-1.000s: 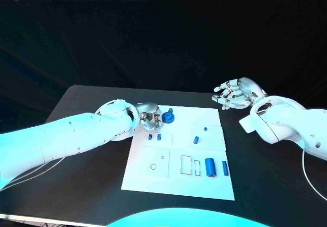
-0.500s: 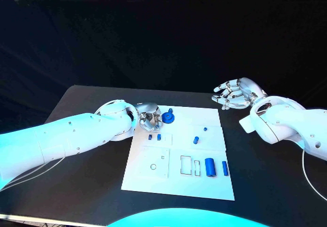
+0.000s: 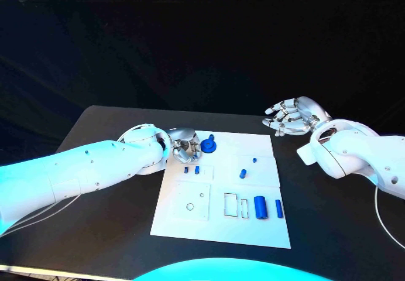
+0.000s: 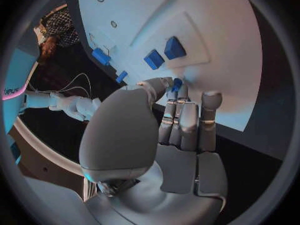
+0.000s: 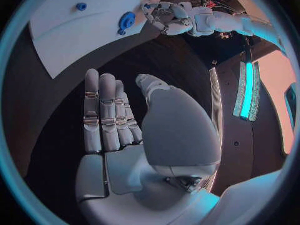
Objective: Assemble the parts on the task board
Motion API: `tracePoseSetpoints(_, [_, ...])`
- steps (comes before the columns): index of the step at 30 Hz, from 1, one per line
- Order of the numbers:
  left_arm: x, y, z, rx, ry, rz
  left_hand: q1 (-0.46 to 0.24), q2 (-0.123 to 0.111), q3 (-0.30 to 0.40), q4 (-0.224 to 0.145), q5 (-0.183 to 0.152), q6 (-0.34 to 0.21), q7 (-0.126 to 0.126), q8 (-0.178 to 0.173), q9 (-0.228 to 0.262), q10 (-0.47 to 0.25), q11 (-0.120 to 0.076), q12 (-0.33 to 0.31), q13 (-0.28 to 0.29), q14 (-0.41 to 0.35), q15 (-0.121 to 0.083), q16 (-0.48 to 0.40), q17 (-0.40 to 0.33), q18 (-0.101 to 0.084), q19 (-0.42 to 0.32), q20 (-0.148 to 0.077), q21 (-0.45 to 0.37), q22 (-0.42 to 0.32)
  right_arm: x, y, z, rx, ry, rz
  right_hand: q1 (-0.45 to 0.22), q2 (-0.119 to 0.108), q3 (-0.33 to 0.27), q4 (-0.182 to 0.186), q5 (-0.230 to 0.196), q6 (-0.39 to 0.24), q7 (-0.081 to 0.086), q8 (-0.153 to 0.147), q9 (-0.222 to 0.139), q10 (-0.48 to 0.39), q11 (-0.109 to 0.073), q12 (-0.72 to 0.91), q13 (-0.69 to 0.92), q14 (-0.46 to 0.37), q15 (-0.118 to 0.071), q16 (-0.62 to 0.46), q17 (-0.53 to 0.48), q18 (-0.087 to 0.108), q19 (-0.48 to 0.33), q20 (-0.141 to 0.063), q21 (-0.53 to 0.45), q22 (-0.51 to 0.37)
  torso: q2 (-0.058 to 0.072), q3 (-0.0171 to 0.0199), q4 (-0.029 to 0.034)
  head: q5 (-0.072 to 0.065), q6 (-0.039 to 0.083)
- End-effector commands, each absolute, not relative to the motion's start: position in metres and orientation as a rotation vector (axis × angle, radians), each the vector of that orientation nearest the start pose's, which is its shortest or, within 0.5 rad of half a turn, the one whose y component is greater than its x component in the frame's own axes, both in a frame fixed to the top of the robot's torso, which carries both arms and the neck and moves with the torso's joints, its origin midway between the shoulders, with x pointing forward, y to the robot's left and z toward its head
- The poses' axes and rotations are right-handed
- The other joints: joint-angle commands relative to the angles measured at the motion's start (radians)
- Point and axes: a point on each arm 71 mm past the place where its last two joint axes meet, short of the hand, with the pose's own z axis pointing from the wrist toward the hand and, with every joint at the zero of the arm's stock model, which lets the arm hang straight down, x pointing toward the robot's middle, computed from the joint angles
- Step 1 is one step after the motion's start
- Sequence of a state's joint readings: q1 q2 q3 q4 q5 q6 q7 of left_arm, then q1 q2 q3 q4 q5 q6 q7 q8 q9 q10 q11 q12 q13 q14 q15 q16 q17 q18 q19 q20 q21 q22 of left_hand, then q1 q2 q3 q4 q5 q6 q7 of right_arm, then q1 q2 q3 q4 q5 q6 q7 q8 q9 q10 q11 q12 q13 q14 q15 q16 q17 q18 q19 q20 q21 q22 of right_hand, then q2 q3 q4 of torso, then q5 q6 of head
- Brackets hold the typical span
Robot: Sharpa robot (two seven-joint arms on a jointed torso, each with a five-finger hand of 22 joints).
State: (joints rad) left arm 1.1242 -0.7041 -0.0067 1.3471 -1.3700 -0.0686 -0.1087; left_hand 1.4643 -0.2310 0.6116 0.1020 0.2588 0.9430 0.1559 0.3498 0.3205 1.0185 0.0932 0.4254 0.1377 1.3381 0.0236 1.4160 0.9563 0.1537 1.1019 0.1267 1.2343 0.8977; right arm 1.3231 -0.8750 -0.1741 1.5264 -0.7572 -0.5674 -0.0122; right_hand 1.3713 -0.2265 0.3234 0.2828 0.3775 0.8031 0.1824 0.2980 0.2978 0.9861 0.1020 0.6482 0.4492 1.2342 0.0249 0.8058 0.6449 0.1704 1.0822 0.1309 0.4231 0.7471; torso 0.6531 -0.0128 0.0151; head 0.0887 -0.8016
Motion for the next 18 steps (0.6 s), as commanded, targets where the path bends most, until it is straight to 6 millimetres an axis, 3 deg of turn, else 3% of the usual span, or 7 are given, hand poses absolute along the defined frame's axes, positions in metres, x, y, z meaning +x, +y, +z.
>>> tracePoseSetpoints(1, [0.4971,0.1770,-0.2449,0.133,2.019,-0.661,-0.011,-0.002,0.001,0.002,-0.002,-0.007,0.001,-0.007,0.001,-0.001,0.003,-0.006,0.000,-0.005,0.002,-0.007,-0.002,-0.006,-0.006,0.002,-0.004,-0.002,0.4952,-0.2335,-0.1690,0.513,1.586,0.861,-0.001,-0.005,0.004,0.001,0.005,-0.004,0.002,0.007,-0.001,-0.004,0.000,-0.003,-0.001,-0.001,0.002,-0.006,0.000,0.011,0.001,0.003,-0.004,-0.001,0.000,-0.0001,0.0000,0.000,0.000])
tracePoseSetpoints(18, [0.4965,0.1768,-0.2442,0.132,2.014,-0.666,-0.021,-0.013,-0.008,0.004,-0.003,-0.010,0.003,-0.016,0.004,-0.012,0.009,-0.035,-0.009,-0.013,0.007,-0.010,-0.015,-0.003,-0.016,0.006,-0.014,-0.017,0.4954,-0.2339,-0.1692,0.513,1.587,0.860,-0.002,-0.004,0.005,0.001,0.006,-0.004,0.003,0.007,-0.002,-0.004,0.000,-0.003,-0.002,0.000,0.002,-0.007,0.000,0.011,0.002,0.003,-0.005,-0.002,0.000,-0.0003,0.0003,0.000,0.000])
